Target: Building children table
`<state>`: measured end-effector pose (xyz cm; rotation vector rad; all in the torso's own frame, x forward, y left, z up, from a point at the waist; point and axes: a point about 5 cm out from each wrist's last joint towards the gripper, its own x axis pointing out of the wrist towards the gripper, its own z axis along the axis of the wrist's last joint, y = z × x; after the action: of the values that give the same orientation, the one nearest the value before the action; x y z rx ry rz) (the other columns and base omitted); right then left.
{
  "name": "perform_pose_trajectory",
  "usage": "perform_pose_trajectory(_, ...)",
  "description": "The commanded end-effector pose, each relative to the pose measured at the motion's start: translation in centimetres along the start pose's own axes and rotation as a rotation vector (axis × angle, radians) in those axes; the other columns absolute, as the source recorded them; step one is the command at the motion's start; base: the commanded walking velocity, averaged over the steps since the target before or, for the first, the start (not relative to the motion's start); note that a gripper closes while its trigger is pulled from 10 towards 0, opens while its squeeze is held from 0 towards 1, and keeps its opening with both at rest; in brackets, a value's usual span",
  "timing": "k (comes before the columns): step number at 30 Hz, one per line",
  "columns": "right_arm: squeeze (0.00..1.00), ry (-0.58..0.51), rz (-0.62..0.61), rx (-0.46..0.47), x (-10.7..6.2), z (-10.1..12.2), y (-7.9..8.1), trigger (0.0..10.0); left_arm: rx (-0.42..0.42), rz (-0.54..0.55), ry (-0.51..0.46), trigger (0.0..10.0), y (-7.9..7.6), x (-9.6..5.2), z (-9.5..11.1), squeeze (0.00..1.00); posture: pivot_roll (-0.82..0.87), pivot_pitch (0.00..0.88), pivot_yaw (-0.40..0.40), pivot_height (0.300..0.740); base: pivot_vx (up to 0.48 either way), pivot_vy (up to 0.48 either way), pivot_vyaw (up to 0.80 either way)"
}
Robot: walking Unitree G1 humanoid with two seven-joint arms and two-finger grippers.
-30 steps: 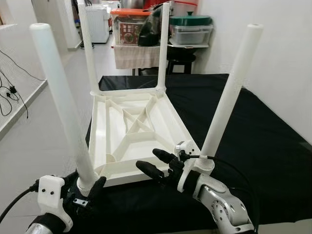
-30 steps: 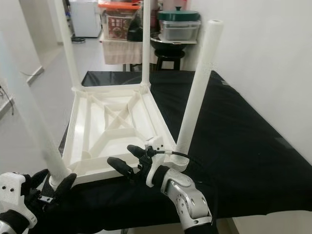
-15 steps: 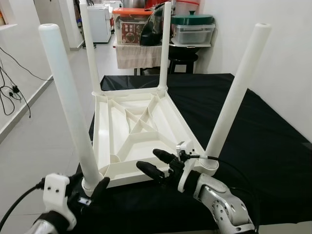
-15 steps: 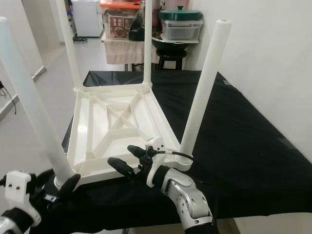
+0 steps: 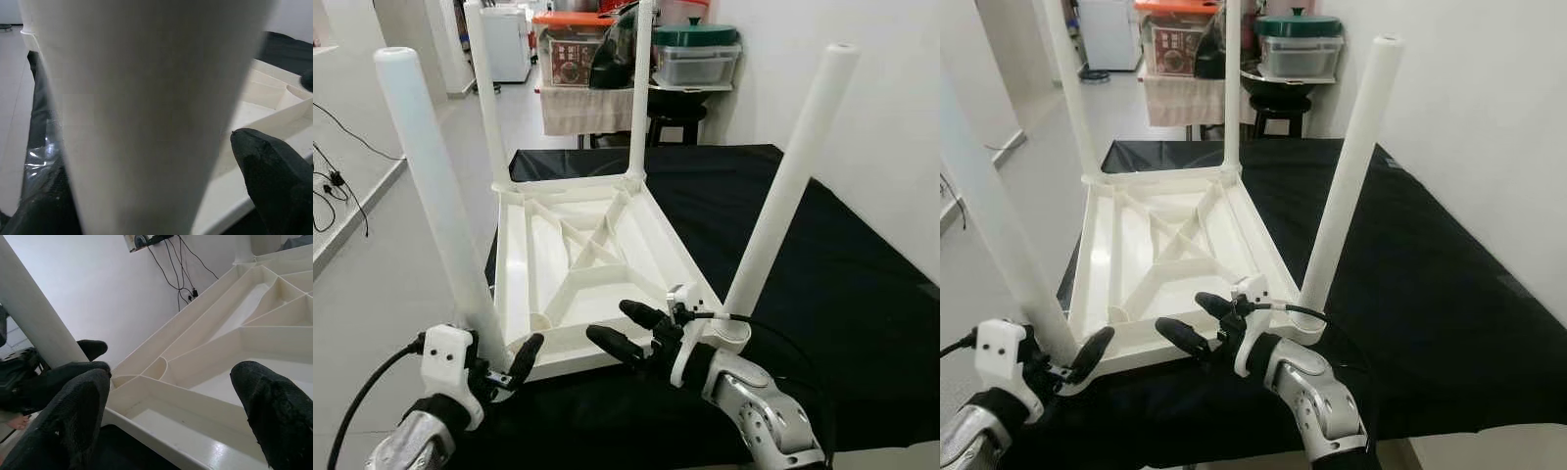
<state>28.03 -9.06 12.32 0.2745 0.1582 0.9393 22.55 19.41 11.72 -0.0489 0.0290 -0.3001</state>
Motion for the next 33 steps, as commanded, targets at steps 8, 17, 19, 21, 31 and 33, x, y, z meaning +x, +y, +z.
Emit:
perform_pose_trajectory(8, 0.0, -0.027, 0.099, -0.134, -2.9, 2.2, 0.1, 10.0, 0.011, 0.058, -0.006, 1.3, 0.4, 0.7, -0.6, 0.0, 0.05, 0.0, -0.033, 0.74, 0.0, 0.0, 0.0)
perform_pose_trajectory(17, 0.0, 0.05, 0.155, -0.247, -9.4, 5.6, -0.1, 10.0, 0.007, 0.059, -0.008, 0.0, 0.3, 0.8, -0.9, 0.0, 0.03, 0.0, -0.027, 0.74, 0.0, 0.0, 0.0)
perform_pose_trajectory(19, 0.0, 0.085, 0.128, -0.273, -10.7, 6.0, -0.5, 10.0, 0.007, 0.061, -0.008, 0.0, 0.3, 0.7, -0.9, 0.0, 0.03, 0.0, -0.026, 0.74, 0.0, 0.0, 0.0)
perform_pose_trajectory(21, 0.0, 0.115, 0.092, -0.302, -11.9, 6.5, -0.9, 10.0, 0.007, 0.062, -0.007, 0.0, 0.4, 0.7, -1.0, 0.0, 0.03, 0.0, -0.027, 0.74, 0.0, 0.0, 0.0)
perform_pose_trajectory(31, 0.0, 0.095, -0.437, -0.43, -17.3, 13.2, -7.0, 10.0, 0.011, 0.057, -0.006, 0.0, 0.4, 0.6, -1.0, 0.0, 0.04, 0.0, -0.029, 0.74, 0.0, 0.0, 0.0)
perform_pose_trajectory(33, 0.0, 0.043, -0.477, -0.42, -17.3, 14.1, -7.4, 10.0, 0.013, 0.055, -0.007, 0.0, 0.3, 0.6, -1.0, 0.0, 0.04, 0.0, -0.029, 0.74, 0.0, 0.0, 0.0)
